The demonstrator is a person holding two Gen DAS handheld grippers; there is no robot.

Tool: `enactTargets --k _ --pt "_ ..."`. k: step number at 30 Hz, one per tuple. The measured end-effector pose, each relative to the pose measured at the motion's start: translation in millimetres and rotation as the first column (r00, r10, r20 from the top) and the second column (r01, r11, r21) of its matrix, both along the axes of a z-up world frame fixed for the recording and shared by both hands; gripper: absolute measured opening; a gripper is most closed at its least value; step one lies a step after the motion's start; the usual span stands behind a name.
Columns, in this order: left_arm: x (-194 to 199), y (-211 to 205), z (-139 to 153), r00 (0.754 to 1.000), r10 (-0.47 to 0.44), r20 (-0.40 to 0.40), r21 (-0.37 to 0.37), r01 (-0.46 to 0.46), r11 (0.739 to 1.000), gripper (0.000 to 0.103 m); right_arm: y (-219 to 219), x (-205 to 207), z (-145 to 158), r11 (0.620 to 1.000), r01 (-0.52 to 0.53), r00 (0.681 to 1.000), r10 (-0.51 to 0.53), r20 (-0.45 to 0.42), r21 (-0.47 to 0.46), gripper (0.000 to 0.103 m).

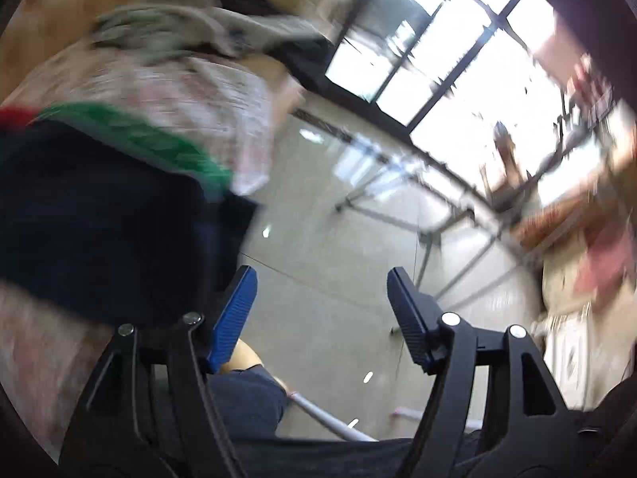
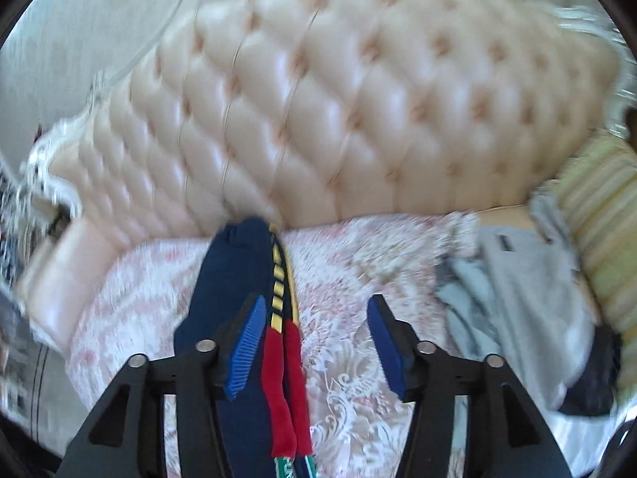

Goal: Fold clothes

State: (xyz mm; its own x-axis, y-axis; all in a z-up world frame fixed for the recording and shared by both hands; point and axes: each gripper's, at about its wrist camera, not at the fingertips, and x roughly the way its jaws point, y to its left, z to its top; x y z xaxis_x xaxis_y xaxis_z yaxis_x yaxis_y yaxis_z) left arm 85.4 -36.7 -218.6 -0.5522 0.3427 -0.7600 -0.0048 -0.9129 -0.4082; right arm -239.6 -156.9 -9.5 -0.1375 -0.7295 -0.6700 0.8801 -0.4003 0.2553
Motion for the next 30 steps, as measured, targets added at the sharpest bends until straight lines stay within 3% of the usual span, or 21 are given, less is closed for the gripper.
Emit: enactTargets --k 2,3,6,8,9,10,11,12,13,15,17,19,23,24,27,30 --pt "40.3 -46.5 11.2 0.986 0.154 -0.056 -0.016 -0.155 0.988 0.089 30.2 14.3 4.3 0.998 0.062 0.997 -0.062 -0.041 -0.004 0.068" --pt "57.2 -66.9 11.5 0.976 0.202 -0.076 0.006 -0.202 0.979 0.092 47.8 25.9 3.2 0.996 0.090 0.993 -0.090 -0.071 -0.004 0.068" --pt "106.9 -131.5 1.5 0.927 0.369 -0.071 0.160 -0.355 0.921 0.094 94.4 60.7 -10.4 0.985 0.172 0.977 -0.173 -0.123 -0.019 0.072" --pt "129.7 -149.8 2.6 0.896 0.437 -0.078 0.109 -0.428 0.897 0.094 138.8 94.1 -34.6 0.966 0.252 0.958 -0.257 -0.125 -0.057 0.083" --pt "141.4 -142.5 12.4 0.885 0.443 -0.144 -0.010 -0.449 0.894 0.094 157.3 104.6 -46.2 0.957 0.282 0.950 -0.288 -0.119 -0.068 0.083" --pt "153.1 -135.3 22.1 0.873 0.440 -0.210 -0.128 -0.470 0.873 0.094 180.4 118.8 -64.3 0.948 0.306 0.946 -0.313 -0.085 -0.090 0.083" --pt "164.7 -128.1 31.8 0.861 0.428 -0.274 -0.240 -0.492 0.837 0.094 205.0 134.4 -84.3 0.937 0.330 0.941 -0.336 -0.042 -0.113 0.083" --pt "173.2 -122.3 37.0 0.845 0.436 -0.309 -0.291 -0.521 0.803 0.095 224.6 143.6 -98.9 0.930 0.348 0.936 -0.352 -0.010 -0.121 0.083" --pt "181.7 -116.5 42.2 0.828 0.442 -0.344 -0.339 -0.549 0.764 0.103 245.4 155.4 -115.1 0.918 0.374 0.927 -0.375 0.017 -0.129 0.083" --pt "198.6 -105.0 52.5 0.795 0.445 -0.412 -0.428 -0.600 0.676 0.103 280.1 175.2 -143.5 0.902 0.412 0.911 -0.404 0.085 -0.129 0.085" --pt "206.0 -100.0 52.7 0.819 0.420 -0.391 -0.504 -0.572 0.647 0.103 306.3 186.4 -168.0 0.885 0.453 0.888 -0.438 0.139 -0.107 0.085" --pt "213.2 -94.4 55.0 0.805 0.426 -0.413 -0.534 -0.593 0.603 0.103 329.9 181.8 -197.3 0.859 0.505 0.844 -0.471 0.256 -0.084 0.088" --pt "224.1 -104.2 50.0 0.786 0.473 -0.399 -0.423 -0.615 0.666 0.103 352.2 153.3 -259.1 0.827 0.561 0.743 -0.490 0.456 -0.024 0.088" --pt "224.1 -104.1 48.8 0.787 0.472 -0.397 -0.428 -0.613 0.664 0.103 349.9 149.2 -269.9 0.832 0.555 0.736 -0.480 0.477 -0.017 0.088" --pt "225.0 -93.5 51.8 0.796 0.468 -0.384 -0.446 -0.603 0.661 0.103 332.4 142.3 -288.4 0.864 0.503 0.754 -0.425 0.502 -0.023 0.088" --pt "224.5 -94.6 55.5 0.797 0.469 -0.380 -0.415 -0.600 0.684 0.098 316.0 145.1 -298.0 0.889 0.457 0.772 -0.380 0.510 -0.030 0.087"
